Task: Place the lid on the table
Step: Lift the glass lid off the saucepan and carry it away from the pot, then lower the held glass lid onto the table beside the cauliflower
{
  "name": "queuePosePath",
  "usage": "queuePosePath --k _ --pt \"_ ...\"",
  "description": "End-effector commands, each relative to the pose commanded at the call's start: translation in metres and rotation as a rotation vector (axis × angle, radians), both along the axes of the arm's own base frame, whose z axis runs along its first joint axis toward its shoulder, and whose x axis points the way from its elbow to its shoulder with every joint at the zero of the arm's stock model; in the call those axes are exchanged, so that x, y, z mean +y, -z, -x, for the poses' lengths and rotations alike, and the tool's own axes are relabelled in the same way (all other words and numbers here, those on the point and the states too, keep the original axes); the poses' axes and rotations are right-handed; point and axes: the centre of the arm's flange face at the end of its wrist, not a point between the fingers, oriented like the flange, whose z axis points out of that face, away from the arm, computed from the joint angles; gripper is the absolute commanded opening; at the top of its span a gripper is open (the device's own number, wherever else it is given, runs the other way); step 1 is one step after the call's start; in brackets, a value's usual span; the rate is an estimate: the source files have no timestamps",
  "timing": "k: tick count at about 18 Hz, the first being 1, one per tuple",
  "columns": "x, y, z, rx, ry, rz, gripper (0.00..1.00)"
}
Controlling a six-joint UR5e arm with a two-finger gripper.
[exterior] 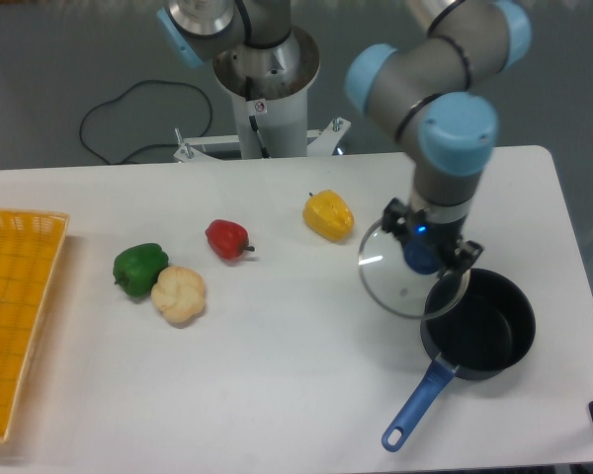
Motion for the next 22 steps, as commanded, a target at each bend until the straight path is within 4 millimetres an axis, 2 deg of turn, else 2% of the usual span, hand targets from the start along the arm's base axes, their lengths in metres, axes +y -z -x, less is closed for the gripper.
queuePosePath --k 7,10,15,19,22 --pt "0.024 0.016 -0.034 0.001 -0.018 -0.009 0.63" --pt "0.035 0.032 -0.057 0.012 -0.014 -0.017 0.63" --pt "0.054 0.044 -0.089 0.051 -0.035 0.020 0.63" --pt "0.071 0.060 -0.106 0.076 -0.032 0.021 0.63" --pt "0.076 0.069 -0.118 0.078 -0.034 0.017 0.63"
